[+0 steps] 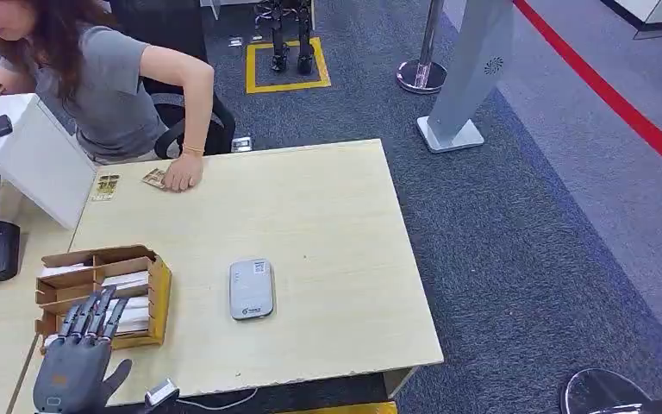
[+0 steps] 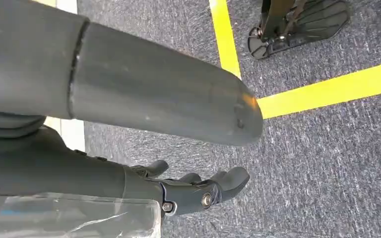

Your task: Pass the card to the sensor for recognition and then transmit it.

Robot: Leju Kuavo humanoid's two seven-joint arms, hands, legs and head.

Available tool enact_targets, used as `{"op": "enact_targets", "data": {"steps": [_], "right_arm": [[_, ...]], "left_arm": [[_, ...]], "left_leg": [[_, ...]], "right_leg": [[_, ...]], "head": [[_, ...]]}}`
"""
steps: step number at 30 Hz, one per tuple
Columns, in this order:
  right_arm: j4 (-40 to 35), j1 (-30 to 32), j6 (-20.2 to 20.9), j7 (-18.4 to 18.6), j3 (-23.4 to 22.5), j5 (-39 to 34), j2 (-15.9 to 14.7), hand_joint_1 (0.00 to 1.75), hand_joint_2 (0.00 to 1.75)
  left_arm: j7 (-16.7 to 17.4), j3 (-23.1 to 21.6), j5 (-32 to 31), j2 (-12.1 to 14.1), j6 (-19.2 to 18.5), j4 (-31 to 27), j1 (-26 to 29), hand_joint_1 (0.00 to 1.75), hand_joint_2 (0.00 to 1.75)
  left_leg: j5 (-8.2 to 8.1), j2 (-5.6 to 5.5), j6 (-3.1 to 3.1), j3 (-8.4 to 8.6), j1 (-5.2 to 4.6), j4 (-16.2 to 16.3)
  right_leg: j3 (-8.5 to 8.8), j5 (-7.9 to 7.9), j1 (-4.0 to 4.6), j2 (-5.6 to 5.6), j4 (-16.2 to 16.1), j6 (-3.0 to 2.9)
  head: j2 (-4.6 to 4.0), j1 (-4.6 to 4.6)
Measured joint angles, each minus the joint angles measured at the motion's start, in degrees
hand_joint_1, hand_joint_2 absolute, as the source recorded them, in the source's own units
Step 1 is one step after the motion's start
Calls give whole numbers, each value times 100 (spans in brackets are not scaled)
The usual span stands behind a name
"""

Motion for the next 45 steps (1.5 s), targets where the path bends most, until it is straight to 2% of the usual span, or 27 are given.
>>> {"op": "enact_targets", "data": {"steps": [15, 27, 29, 30, 31, 45], "right_arm": [[0, -24, -4, -4, 114, 87, 0, 0, 0], [0, -24, -11, -2, 127, 118, 0, 0, 0], [0, -25, -24, -4, 129, 120, 0, 0, 0], [0, -25, -24, -7, 129, 120, 0, 0, 0], [0, -25, -24, -9, 129, 120, 0, 0, 0], [0, -24, -26, -61, 131, 138, 0, 0, 0]], "left_arm": [[-241, 396, -221, -236, -37, 389, -318, 0, 175], [-212, 503, -247, -352, -92, 625, -324, 3, 175], [-212, 516, -243, -372, -166, 654, -324, 134, 175], [-212, 518, -232, -374, -212, 669, -325, 134, 175], [-212, 518, -223, -378, -245, 678, -324, 175, 175], [-214, 518, -201, -426, -251, 769, -309, 175, 175]], "left_leg": [[0, 0, 0, 0, 0, 0], [0, 0, 0, 0, 0, 0], [0, 0, 0, 0, 0, 0], [0, 0, 0, 0, 0, 0], [0, 0, 0, 0, 0, 0], [0, 0, 0, -1, 0, 0]], "right_leg": [[0, 1, 0, 0, 0, -1], [0, 1, 0, 0, 0, -1], [0, 1, 0, 0, 0, -1], [0, 1, 0, 0, 0, -1], [0, 1, 0, 0, 0, -1], [0, 1, 0, 0, 0, -1]], "head": [[0, 0], [-2, 0], [0, 0], [0, 0], [0, 0], [0, 0]]}}
